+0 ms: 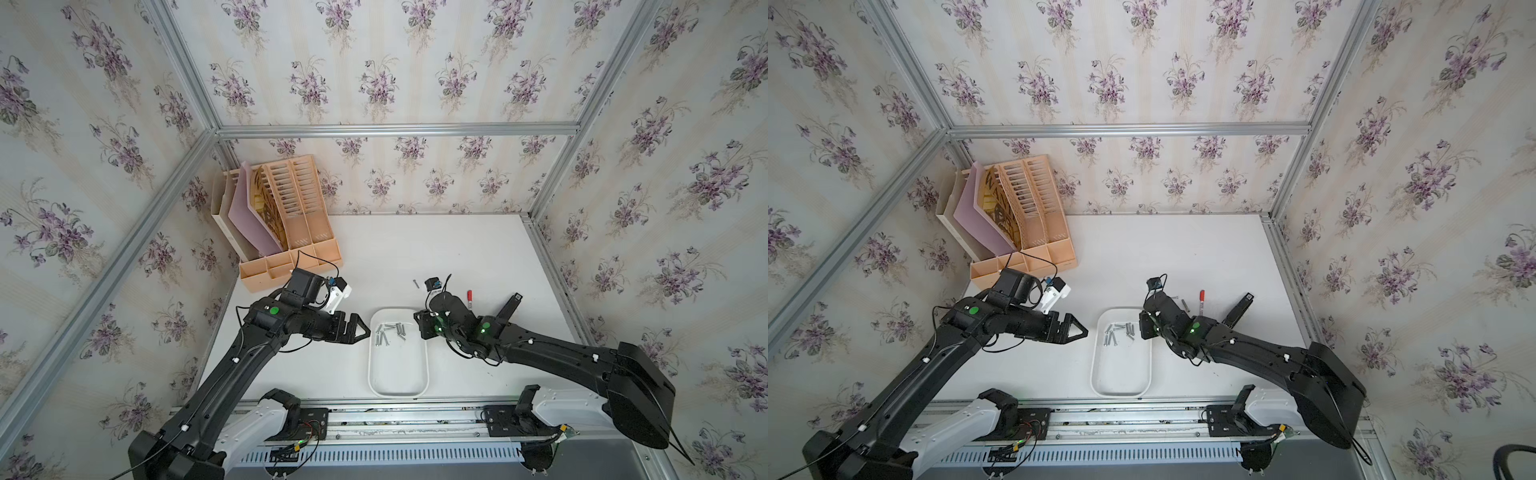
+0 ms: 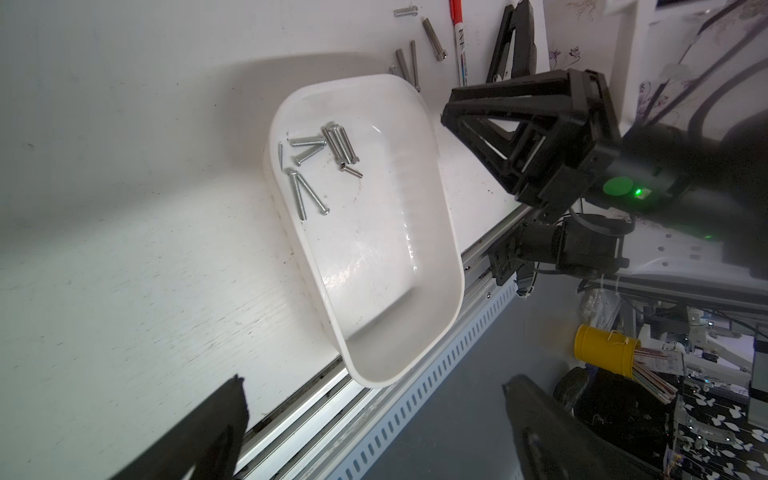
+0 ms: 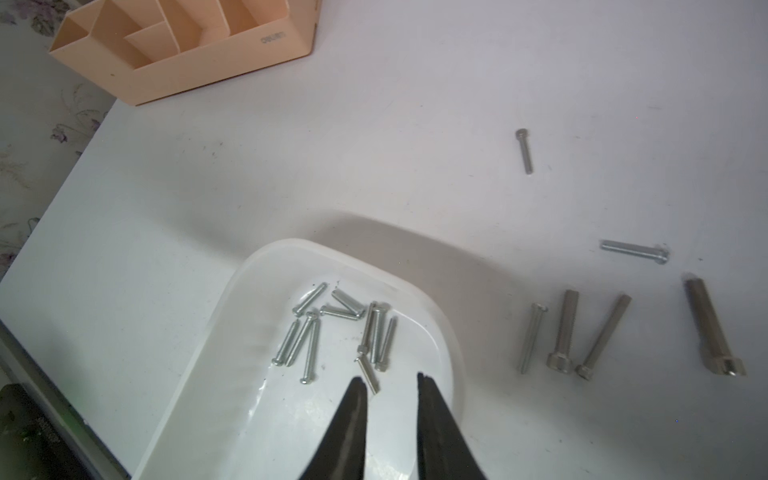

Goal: Take out the screws from the storage box
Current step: Place the screw at the center of the board, then pick up the screw from the storage box.

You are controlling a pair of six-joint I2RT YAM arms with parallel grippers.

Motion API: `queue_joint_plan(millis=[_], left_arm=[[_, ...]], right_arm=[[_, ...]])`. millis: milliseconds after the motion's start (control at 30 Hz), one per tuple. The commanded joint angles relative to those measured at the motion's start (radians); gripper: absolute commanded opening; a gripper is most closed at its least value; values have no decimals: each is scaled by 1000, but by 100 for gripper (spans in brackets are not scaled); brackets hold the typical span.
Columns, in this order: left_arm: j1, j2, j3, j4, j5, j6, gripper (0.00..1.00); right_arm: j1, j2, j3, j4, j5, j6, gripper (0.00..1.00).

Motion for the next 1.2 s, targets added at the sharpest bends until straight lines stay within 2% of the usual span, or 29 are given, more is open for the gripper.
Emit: queue_joint_plan(millis=[0, 233, 567, 667, 1167], left_arm=[[1, -1, 1, 1, 1, 5, 100], [-3, -10, 1, 0, 1, 5, 100], [-12, -15, 2, 0, -5, 4, 100], [-11, -17, 2, 0, -5, 5, 99], [-12, -13, 2, 0, -8, 4, 99]], right_arm=[[59, 51, 40, 5, 67, -55, 23], [90, 175, 45, 48, -47, -92, 18], [90, 266, 66, 1, -29, -84, 19], [92, 293, 74, -1, -58, -87, 19], [89, 395, 130, -69, -6, -68, 21]])
